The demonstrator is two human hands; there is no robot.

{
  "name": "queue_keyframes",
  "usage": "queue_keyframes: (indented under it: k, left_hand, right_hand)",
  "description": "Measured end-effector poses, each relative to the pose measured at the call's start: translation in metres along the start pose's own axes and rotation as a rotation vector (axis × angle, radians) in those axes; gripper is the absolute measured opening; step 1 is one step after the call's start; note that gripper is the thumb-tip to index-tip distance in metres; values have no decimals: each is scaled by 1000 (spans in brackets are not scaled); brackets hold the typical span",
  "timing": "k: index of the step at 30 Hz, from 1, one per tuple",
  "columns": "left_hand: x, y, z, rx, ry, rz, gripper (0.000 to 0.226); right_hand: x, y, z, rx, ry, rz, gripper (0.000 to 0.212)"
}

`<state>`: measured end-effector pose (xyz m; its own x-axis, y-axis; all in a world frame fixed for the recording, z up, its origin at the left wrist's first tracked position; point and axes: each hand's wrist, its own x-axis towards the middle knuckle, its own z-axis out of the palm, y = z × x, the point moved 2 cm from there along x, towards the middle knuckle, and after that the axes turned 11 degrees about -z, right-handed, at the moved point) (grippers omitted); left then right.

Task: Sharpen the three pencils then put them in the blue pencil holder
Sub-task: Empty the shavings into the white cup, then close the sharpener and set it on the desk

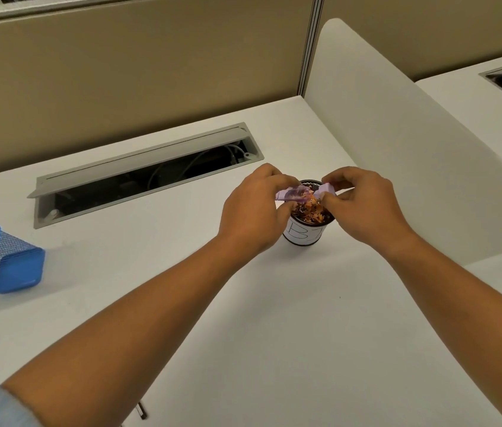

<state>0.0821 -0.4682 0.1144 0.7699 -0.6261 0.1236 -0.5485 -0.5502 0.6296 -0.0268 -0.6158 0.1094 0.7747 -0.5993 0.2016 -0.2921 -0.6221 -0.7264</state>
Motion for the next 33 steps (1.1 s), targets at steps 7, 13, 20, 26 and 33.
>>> queue_keyframes:
  k: [7, 13, 20, 26, 33]
  left_hand:
    - [-9, -4, -12, -195, 1, -114, 30]
    - [-54, -13, -55, -360, 20, -151, 27]
    - [-142, -39, -107, -452, 75, -215, 25]
    - [-217, -74, -134, -539, 158, -292, 25]
    - [-276, -110, -160, -541, 156, -322, 26]
  right_hand:
    - [-3, -15, -13, 407, -3, 241, 11]
    - [-32, -63, -20, 887, -116, 347, 20]
    - [-90, -125, -4, 913, -312, 232, 14]
    - [-143, -165, 39, 623, -454, 88, 18]
    - [-185, -202, 81, 494, -615, 3, 21]
